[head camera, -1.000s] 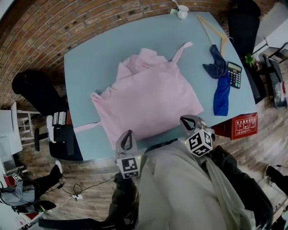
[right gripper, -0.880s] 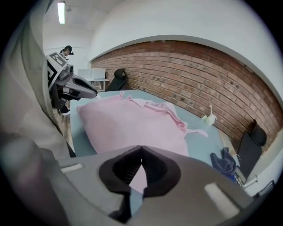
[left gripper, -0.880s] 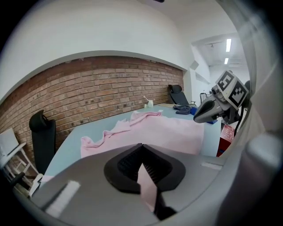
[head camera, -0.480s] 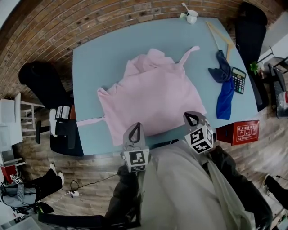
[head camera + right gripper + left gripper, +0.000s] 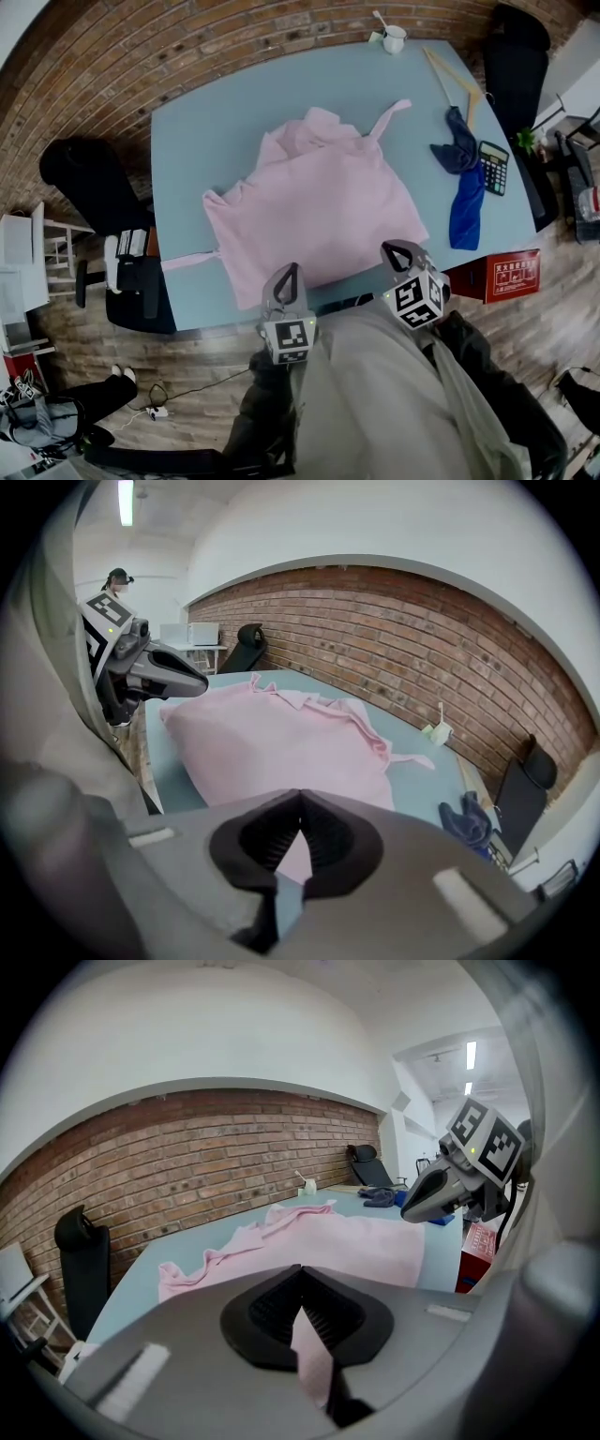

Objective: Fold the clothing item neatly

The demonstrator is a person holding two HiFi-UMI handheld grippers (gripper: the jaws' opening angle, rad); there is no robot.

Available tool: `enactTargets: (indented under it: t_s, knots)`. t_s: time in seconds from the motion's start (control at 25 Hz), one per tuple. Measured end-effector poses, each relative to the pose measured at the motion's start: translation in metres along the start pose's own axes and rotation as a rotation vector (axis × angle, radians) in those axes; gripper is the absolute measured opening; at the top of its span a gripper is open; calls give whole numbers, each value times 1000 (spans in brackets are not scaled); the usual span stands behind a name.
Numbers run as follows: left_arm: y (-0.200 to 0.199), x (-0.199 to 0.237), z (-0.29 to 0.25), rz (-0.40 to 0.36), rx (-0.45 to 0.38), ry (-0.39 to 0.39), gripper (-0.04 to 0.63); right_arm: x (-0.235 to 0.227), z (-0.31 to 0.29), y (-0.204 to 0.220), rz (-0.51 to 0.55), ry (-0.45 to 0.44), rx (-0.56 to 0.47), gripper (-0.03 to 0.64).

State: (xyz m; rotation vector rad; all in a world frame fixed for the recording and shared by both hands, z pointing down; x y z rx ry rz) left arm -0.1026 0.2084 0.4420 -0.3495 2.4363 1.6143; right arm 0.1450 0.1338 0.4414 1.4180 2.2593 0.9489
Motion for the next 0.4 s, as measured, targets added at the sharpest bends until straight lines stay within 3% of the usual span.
enactTargets:
  t_s: [0.4]
  knots:
    - [3, -13, -1, -9, 16, 29, 8, 5, 4, 4, 6, 4, -3, 3]
Point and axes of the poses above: the fingertips, and each gripper's own axes: z backward along the fingers, x to its left, y out of its underside, the point moved 10 cm from there along z, backward along the fingers, and after that the axes turned 13 degrees about -y, right-handed, at the moved point
